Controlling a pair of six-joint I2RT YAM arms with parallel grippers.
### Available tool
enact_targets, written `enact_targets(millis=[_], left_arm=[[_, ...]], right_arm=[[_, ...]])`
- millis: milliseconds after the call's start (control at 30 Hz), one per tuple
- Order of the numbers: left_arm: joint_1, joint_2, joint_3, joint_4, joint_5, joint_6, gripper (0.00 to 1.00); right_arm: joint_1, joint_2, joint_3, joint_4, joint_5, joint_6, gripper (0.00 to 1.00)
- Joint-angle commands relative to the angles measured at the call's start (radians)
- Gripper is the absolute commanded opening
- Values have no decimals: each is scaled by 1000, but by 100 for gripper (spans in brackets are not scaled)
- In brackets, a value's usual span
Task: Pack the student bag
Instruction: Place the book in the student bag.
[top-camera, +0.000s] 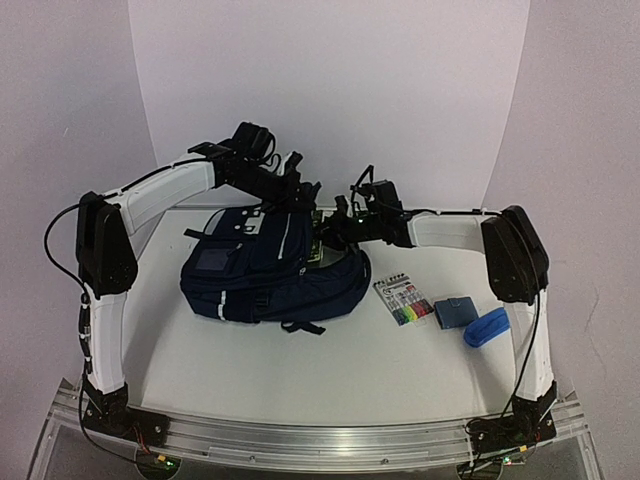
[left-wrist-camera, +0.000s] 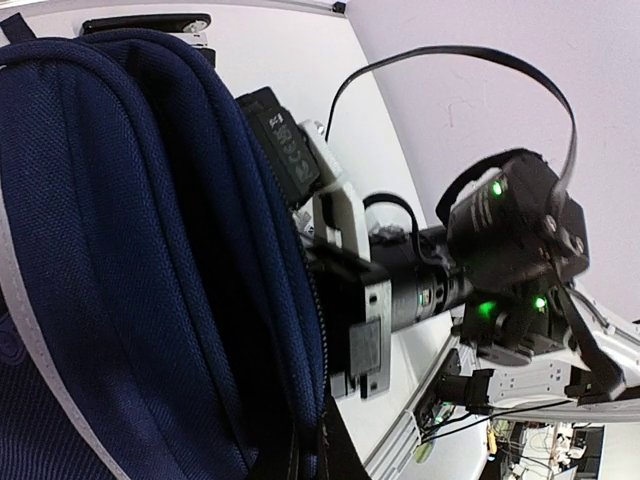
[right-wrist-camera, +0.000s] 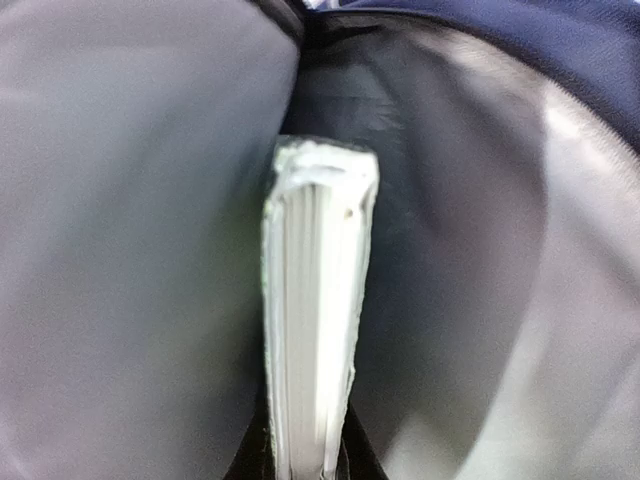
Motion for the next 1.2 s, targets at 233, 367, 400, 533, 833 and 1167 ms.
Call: enact_targets(millis=[233, 367, 400, 533, 833, 1167], left_arm=[[27, -58, 24, 83, 7, 15, 0], [28, -50, 19, 80, 21, 20, 0], [27, -48, 16, 81, 22, 20, 0], [27, -32, 23, 92, 33, 16, 0], [33, -22, 21, 99, 34, 9, 0], [47, -32, -49, 92, 15, 8, 0]], right_arm=[[-38, -139, -31, -226, 125, -229, 89], [-37, -142, -46, -240, 127, -246, 79], [-35, -126, -35, -240, 116, -238, 73], [2, -42, 30, -198, 97, -203, 55], [28, -33, 102, -113, 45, -222, 62], [-53, -236, -66, -182, 102, -473, 92]])
